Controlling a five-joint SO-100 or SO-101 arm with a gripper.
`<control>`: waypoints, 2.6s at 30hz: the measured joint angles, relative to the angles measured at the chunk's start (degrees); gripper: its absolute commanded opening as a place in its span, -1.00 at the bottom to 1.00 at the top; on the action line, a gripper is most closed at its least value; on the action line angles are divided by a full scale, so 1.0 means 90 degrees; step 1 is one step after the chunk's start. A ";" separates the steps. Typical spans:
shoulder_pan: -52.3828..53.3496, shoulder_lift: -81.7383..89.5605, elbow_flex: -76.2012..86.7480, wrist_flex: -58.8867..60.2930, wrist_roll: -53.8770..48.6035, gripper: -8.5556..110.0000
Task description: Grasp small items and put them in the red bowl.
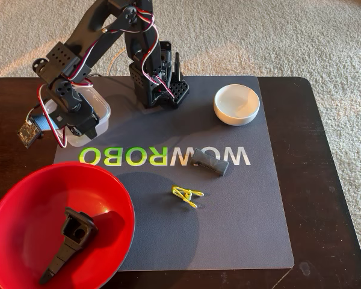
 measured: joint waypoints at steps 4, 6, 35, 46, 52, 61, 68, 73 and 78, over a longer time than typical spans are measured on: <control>-0.0264 0.0391 -0.0283 0.0400 -0.0342 -0.86; -0.0547 0.0439 -0.0801 0.0957 -0.0703 -0.86; -0.3096 -0.4521 -1.0332 0.2500 -0.5410 -0.86; -0.2666 -0.7158 -1.3164 0.2480 -0.4961 -0.36; -0.2490 -0.7119 -1.2939 0.2549 -0.4932 -0.14; -0.2549 -0.5156 -1.2256 0.2559 -0.5068 -0.13; -0.3789 -0.3008 -0.9092 0.2559 -0.5107 -0.17; -0.4834 -0.2080 -0.6152 0.2549 -0.5000 -0.20; -0.5039 -0.1543 -0.3750 0.2080 -0.5068 -0.23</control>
